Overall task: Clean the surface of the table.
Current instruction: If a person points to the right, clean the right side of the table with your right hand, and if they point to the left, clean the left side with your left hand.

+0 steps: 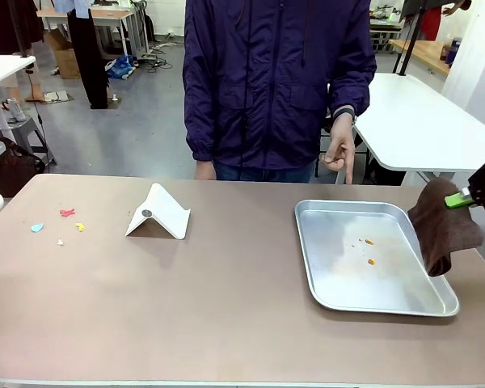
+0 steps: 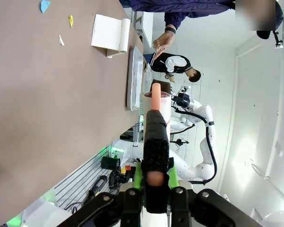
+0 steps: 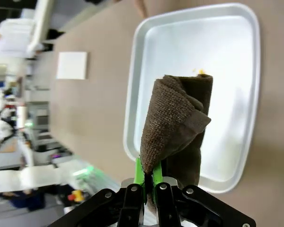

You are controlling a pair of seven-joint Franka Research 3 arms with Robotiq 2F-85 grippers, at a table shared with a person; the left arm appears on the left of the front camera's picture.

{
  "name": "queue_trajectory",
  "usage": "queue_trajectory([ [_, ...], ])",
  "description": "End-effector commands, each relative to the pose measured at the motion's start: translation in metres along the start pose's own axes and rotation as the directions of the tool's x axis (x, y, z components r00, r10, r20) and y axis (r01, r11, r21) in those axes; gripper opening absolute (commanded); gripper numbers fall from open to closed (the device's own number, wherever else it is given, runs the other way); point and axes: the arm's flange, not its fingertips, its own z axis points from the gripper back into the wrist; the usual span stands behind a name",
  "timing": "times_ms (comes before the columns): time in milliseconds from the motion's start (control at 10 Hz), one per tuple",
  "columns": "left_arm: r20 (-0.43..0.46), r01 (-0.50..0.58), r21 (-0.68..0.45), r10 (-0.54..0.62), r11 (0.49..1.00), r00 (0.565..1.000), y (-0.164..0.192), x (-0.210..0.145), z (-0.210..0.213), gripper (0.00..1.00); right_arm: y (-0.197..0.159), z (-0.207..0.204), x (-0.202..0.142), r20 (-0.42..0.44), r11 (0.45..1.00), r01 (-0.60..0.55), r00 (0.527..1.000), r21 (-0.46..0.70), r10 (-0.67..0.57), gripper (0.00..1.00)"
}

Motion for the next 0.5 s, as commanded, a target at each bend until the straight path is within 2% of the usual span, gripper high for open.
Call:
queue_trajectory([
  [0,0.019,0.011,-0.022,-0.011,1.0,1.0,-0.003,-0.001,-0.002,0.0,0.001,-0.022,0.001,0.044,0.986,-0.04,0.998,-0.164,0.048,0.07],
  [200,0.019,0.011,-0.022,-0.011,1.0,1.0,-0.003,-0.001,-0.002,0.0,0.004,-0.041,0.019,0.015,0.972,-0.092,0.995,-0.218,0.097,0.07],
  [400,0.019,0.011,-0.022,-0.011,1.0,1.0,-0.003,-0.001,-0.002,0.0,0.004,-0.065,0.042,0.003,0.954,-0.056,0.998,-0.294,0.06,0.07],
])
